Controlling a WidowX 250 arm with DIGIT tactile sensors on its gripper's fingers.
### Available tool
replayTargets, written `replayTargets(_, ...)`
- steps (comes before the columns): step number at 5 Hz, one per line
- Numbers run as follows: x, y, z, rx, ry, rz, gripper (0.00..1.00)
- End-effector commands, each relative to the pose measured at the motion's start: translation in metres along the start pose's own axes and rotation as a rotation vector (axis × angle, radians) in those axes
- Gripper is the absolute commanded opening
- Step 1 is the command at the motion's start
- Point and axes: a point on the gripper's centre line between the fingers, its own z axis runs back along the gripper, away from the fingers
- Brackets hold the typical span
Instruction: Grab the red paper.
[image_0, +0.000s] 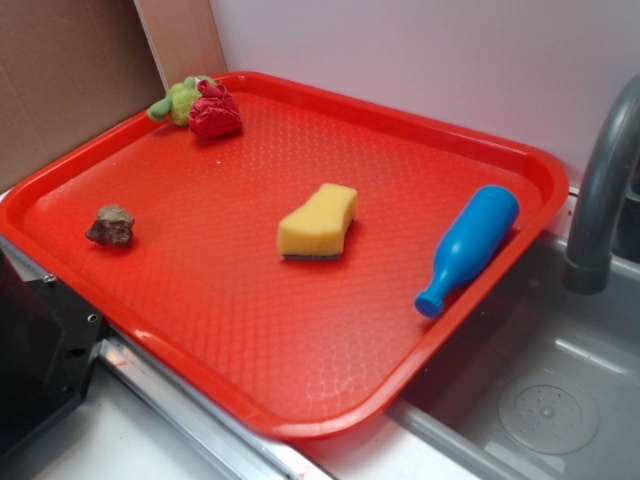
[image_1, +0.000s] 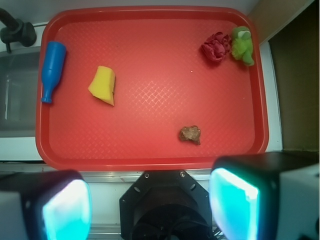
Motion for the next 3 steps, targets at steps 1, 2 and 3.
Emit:
replayTargets(1,0.0,0.0,0.0,0.0,0.0,0.0,1.0)
replayTargets(2,0.029,0.038,-0.052,0.126,-0.021,0.216,1.0)
replayTargets(3,0.062,0.062,-0.099,0.151,-0.059,0.343,1.0)
